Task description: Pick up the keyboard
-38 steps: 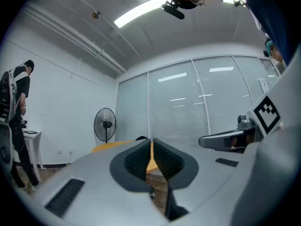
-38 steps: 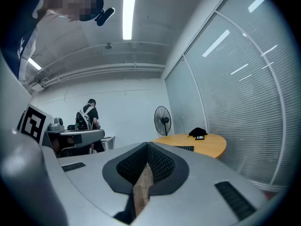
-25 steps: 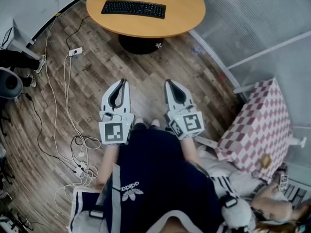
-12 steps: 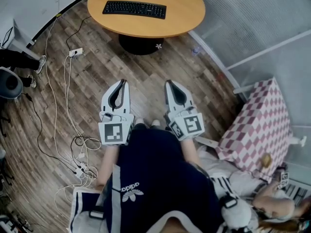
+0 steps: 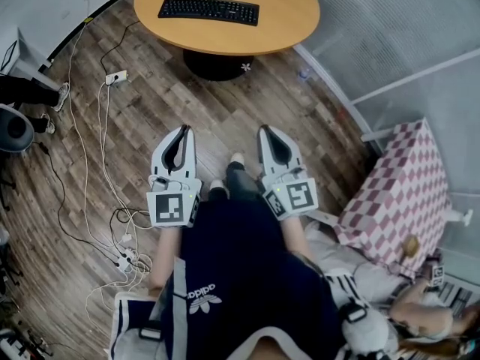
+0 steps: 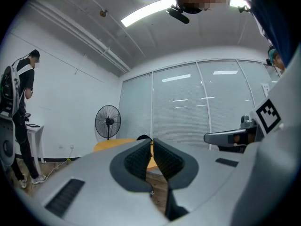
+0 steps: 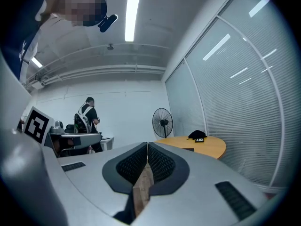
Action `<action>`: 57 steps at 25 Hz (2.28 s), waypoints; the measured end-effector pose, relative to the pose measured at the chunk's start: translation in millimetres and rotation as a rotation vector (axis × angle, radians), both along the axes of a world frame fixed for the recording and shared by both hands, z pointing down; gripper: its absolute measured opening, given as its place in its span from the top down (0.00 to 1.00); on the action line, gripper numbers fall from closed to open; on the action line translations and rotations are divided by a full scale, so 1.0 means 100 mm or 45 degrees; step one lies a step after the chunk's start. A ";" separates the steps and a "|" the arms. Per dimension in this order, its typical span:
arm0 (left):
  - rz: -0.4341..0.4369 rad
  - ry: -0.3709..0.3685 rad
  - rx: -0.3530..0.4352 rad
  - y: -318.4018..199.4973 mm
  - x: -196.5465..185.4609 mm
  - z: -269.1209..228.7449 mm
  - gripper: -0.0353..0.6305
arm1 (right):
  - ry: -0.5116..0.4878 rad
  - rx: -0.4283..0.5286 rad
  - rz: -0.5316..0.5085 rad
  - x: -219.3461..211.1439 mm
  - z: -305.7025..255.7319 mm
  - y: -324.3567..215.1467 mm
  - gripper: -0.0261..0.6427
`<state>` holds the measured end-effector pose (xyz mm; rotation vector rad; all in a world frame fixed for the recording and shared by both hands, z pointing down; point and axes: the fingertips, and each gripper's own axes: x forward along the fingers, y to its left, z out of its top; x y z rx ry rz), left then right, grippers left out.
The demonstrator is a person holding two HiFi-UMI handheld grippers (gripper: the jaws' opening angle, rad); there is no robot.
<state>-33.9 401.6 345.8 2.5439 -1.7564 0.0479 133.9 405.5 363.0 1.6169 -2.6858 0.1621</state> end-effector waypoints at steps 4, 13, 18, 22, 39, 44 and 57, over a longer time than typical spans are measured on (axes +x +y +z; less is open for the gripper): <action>-0.023 0.056 -0.011 -0.12 -0.02 0.06 0.92 | -0.013 -0.020 -0.019 -0.02 0.06 -0.15 0.95; -0.046 -0.007 -0.080 -0.77 0.00 0.29 0.92 | -0.011 -0.085 -0.091 -0.01 0.25 -0.89 0.95; -0.082 -0.017 -0.067 -1.36 0.06 0.21 0.92 | 0.002 -0.085 -0.107 0.08 0.23 -1.54 0.95; -0.133 -0.022 -0.046 -1.73 0.11 0.14 0.92 | 0.009 -0.060 -0.142 0.18 0.15 -1.99 0.95; -0.139 -0.078 -0.017 -2.39 0.35 0.07 0.92 | -0.027 -0.089 -0.079 0.65 0.25 -2.66 0.95; -0.127 -0.079 -0.014 -2.55 0.30 0.09 0.92 | -0.034 -0.092 -0.054 0.63 0.26 -2.78 0.95; -0.091 -0.046 0.000 -3.68 -0.13 0.06 0.92 | -0.009 -0.105 0.003 0.36 0.27 -3.70 0.95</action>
